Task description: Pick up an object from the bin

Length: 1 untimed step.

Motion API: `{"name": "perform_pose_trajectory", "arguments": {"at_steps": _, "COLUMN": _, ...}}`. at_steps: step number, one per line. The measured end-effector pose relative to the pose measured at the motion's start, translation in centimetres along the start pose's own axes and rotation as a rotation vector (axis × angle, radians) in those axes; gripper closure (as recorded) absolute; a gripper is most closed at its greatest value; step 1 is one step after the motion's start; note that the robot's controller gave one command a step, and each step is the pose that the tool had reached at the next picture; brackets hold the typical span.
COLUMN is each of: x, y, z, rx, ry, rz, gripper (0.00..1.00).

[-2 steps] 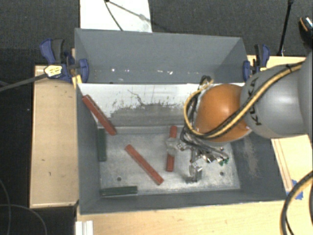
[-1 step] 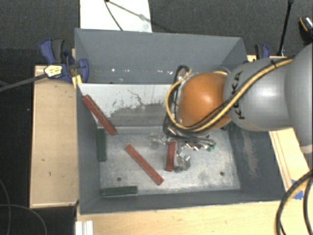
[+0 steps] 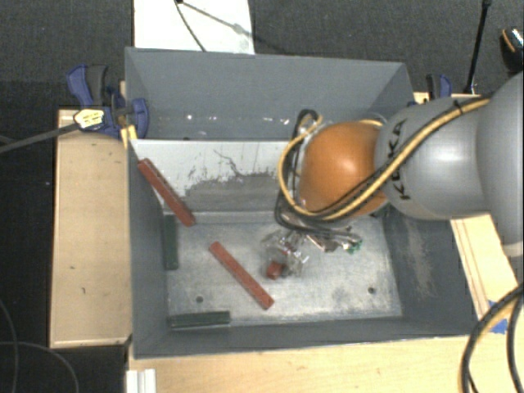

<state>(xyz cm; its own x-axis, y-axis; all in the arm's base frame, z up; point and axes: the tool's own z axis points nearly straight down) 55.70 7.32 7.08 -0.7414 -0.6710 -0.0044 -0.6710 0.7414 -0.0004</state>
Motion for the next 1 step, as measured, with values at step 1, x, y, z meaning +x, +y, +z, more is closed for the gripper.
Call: {"name": "perform_pose_trajectory", "arguments": {"at_steps": 1, "x": -1.07, "y": 2.59, "z": -15.22, "rx": 0.005, "ry": -0.005, "rz": 0.016, "gripper": 1.0}}
